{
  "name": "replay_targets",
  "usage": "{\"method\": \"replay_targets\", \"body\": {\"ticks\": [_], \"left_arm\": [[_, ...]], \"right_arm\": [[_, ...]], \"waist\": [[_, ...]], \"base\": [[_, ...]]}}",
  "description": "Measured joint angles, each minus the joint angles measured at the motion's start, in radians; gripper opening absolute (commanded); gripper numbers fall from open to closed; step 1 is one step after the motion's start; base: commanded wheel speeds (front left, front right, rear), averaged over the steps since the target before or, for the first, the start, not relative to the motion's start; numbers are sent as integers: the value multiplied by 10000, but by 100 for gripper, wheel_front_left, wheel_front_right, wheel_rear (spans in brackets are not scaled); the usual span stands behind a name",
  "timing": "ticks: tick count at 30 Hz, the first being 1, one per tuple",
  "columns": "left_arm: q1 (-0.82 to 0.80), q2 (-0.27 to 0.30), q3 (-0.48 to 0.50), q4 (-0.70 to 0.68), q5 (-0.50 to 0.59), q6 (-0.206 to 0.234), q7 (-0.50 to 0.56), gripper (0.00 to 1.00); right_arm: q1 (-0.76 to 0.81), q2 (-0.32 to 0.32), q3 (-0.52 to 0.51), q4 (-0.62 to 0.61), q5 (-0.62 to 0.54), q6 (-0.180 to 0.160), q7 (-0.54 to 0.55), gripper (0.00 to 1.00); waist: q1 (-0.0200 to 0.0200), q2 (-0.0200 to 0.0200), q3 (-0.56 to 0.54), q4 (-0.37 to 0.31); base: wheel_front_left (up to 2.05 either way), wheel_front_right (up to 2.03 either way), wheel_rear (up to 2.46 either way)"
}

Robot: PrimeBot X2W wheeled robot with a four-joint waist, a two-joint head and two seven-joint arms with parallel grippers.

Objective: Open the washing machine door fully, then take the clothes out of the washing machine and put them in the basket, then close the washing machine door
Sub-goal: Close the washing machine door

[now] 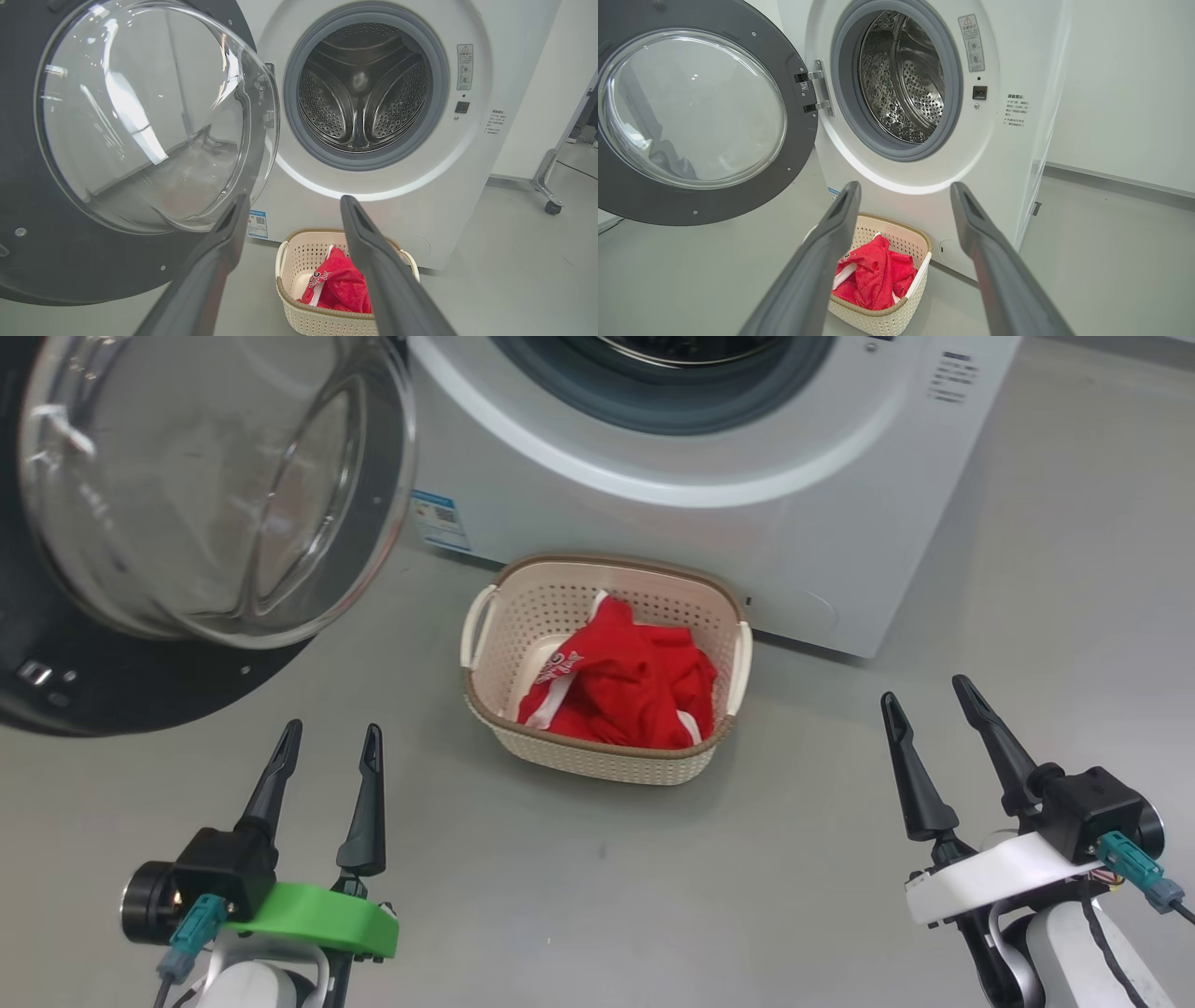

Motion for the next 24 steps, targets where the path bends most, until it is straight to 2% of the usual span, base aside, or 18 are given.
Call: {"method": "replay_targets", "body": {"ticks": [9,16,24], "left_arm": [[4,0,42,31,0,261,-2,100],[27,0,75,38,0,274,0,100],[477,0,443,-125,0,439,0,100]], "right_arm": [[16,-8,105,140,33,0,0,100],[26,2,320,222,94,0,0,100],[18,31,928,336,96,2,0,100]], "waist": [[0,0,-131,1083],[0,0,-369,1827],[0,0,-595,2197]], "base": [[0,0,0],[0,0,0],[0,0,0]]}}
